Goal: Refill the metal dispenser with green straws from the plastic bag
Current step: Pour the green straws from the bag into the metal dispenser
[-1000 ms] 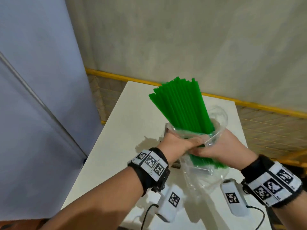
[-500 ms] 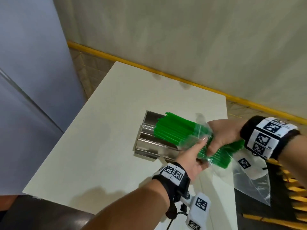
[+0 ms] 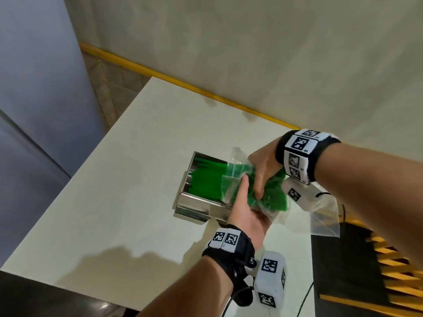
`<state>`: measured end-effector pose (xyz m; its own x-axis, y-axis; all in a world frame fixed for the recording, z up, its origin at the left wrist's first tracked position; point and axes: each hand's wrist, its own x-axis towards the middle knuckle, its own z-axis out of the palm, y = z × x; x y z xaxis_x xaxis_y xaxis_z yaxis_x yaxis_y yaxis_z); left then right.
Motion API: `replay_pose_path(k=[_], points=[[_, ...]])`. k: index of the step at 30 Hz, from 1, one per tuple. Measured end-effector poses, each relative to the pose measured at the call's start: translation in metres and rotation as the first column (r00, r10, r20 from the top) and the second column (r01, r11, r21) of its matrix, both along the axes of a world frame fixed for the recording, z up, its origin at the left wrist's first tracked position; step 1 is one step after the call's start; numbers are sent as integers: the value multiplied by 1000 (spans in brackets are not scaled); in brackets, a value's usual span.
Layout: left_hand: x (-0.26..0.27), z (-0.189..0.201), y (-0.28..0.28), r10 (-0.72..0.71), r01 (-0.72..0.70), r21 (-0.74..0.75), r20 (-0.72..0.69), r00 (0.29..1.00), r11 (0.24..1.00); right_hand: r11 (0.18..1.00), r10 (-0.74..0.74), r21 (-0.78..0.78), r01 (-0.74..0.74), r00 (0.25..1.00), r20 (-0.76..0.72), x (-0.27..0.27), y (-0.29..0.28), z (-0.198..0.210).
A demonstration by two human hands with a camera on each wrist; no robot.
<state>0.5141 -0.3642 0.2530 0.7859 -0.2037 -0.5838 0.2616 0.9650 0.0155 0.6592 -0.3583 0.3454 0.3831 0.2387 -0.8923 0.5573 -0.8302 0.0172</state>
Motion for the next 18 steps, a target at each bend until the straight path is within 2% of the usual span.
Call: replay_pose_path(k=[2,6,11,18], points=[[0,-2,4,-10,10,21,-14,1000,1000,994,69,-76,-72,997,-35,-2,9,1],[1,1,8,-18,19,18,-24,1000,1000,973,199,-126,-196,980,15,-2,17,-3],[0,5,1,7,-7,10,-30,1000,1000,955,251,-165,-245,968,14,0,13,-6],[-2,8,-9,-64,67,57,-44,997,996,939,311,-162,-304,950,19,-7,-7,-22]])
